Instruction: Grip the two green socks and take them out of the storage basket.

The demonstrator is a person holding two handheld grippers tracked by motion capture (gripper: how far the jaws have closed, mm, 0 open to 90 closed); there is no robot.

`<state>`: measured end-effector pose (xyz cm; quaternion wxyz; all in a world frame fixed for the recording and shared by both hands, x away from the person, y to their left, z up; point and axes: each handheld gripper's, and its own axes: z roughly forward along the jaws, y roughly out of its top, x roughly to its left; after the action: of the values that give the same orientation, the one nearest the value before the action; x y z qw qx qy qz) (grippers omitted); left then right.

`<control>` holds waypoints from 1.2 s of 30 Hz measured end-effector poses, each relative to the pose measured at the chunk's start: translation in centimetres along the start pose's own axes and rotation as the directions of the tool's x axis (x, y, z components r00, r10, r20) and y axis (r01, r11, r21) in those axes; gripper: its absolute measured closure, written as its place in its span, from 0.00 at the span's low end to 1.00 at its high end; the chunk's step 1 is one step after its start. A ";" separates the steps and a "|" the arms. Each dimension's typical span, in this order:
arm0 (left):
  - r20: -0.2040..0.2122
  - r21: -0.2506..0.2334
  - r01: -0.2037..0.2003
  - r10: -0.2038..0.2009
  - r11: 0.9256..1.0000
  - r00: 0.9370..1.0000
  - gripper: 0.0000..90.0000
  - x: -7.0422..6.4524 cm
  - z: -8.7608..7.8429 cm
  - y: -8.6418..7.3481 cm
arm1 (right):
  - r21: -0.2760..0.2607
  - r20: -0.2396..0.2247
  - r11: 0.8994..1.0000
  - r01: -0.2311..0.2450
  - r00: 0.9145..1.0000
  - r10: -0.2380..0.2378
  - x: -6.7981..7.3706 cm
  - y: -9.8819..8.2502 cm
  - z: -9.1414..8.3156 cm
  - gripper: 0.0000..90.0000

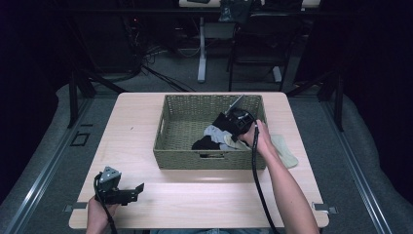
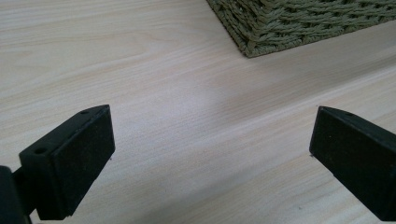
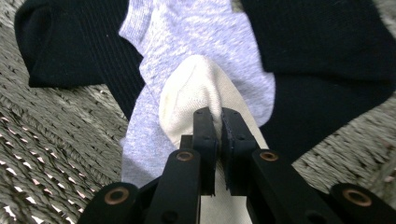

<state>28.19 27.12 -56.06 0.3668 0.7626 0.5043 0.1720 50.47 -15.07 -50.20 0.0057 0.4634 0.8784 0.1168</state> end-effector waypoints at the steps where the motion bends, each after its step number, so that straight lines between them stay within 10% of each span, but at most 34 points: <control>1: 0.000 0.000 0.000 0.000 1.000 1.000 0.00 0.0 0.0 0.0 | -0.006 0.002 1.000 0.002 1.000 -0.002 0.0 0.0 -0.3 0.96; 15: 0.000 -0.008 -0.001 0.001 1.000 1.000 0.00 -0.2 0.0 0.0 | -0.174 0.044 0.985 0.016 0.999 -0.009 0.3 -0.2 -8.1 0.96; 36: 0.009 -0.004 -0.012 0.012 1.000 1.000 0.00 -0.2 0.1 0.0 | -0.303 0.054 0.953 0.032 0.998 -0.016 1.4 1.0 -13.8 0.96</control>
<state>28.16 26.93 -56.10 0.3694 0.7657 0.4978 0.1716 48.87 -16.17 -36.45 0.1007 0.4491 0.8552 0.2383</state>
